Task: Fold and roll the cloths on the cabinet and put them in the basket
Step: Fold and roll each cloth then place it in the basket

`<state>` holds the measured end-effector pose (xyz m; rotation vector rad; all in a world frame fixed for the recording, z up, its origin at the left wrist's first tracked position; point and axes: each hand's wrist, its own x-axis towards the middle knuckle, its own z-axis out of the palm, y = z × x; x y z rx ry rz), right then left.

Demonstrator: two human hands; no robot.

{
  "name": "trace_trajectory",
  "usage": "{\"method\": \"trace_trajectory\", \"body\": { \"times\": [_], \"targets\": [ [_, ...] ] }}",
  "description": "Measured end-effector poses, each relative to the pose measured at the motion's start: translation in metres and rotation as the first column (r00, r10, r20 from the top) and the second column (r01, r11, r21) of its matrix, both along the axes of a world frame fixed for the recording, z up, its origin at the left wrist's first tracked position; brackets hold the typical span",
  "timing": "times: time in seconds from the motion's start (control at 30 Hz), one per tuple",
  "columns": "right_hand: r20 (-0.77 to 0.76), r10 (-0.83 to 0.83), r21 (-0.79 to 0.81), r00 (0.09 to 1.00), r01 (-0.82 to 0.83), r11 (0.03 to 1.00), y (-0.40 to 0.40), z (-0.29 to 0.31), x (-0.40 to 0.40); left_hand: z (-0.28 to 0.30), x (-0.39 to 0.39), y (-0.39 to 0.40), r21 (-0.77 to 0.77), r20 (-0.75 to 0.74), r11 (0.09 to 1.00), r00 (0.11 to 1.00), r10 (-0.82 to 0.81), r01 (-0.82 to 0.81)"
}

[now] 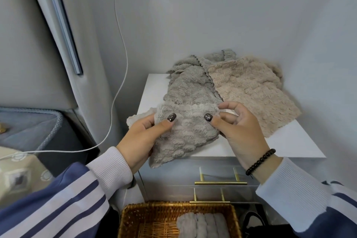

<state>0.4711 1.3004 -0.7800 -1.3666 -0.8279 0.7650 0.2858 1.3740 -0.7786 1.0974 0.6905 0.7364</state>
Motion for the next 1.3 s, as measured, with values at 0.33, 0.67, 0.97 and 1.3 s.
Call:
{"method": "trace_trajectory", "body": {
  "times": [0.33,0.67,0.97,1.3],
  "targets": [
    [0.089,0.44,-0.187,0.894,-0.419,0.889,-0.011,0.009,-0.006,-0.004,-0.018,-0.002,0.056,0.111,0.998,0.994,-0.009,0.003],
    [0.757,0.271,-0.095,0.595,-0.31,0.946,-0.01,-0.02,-0.019,-0.016,-0.029,-0.007,0.728,-0.203,0.685,0.959,0.197,0.013],
    [0.712,0.331,-0.334,0.618,-0.116,0.935,0.007,-0.03,-0.025,-0.032,-0.028,0.003,0.635,-0.479,0.767,0.827,0.294,0.095],
    [0.695,0.33,-0.436,0.639,0.01,0.9,0.026,-0.023,-0.027,-0.037,-0.024,0.029,0.603,-0.614,0.796,0.666,0.423,0.05]
  ]
}}
